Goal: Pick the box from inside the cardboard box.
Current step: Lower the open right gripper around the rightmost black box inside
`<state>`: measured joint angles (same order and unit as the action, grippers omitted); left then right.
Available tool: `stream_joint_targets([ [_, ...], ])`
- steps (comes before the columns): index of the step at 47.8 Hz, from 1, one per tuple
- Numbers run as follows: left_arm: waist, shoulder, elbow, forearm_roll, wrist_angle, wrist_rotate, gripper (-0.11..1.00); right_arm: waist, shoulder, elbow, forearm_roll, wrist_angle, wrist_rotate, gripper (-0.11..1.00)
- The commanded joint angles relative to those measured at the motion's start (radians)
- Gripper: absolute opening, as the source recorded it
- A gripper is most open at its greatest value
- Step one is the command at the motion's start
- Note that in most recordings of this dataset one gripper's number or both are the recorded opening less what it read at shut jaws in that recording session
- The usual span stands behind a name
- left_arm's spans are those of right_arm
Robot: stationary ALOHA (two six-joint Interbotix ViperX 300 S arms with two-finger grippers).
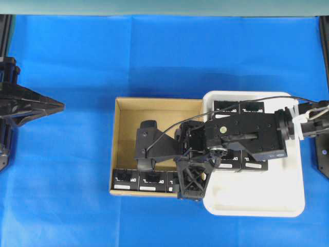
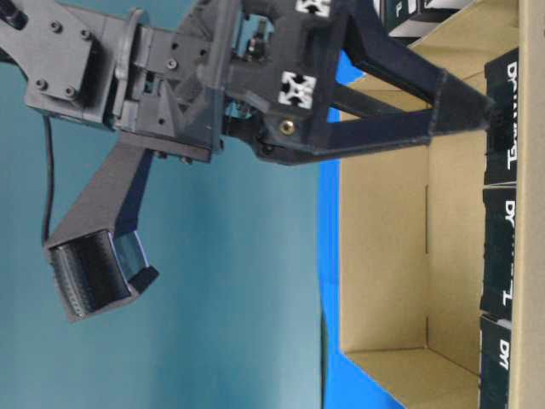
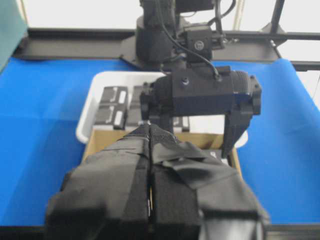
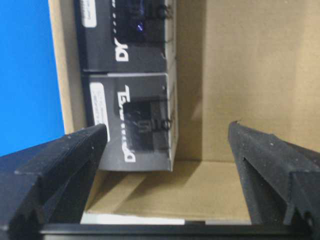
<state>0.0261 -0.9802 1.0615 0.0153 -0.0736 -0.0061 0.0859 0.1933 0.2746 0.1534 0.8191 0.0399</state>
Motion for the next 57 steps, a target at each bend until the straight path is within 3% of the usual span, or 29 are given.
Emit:
stream_joint_targets([
  [1, 0.0, 0.003, -0.028, 0.002, -0.005, 0.002, -0.06, 0.0, 0.008, -0.003, 0.003, -0.018, -0.003, 0.99],
  [31, 0.0, 0.003, -0.026, 0.0, -0.005, 0.002, -0.07, 0.012, 0.028, 0.017, 0.003, -0.051, -0.003, 0.99],
  [57, 0.0, 0.003, -0.025, 0.002, -0.005, 0.002, -0.07, -0.066, 0.028, 0.031, -0.043, -0.049, -0.015, 0.99],
])
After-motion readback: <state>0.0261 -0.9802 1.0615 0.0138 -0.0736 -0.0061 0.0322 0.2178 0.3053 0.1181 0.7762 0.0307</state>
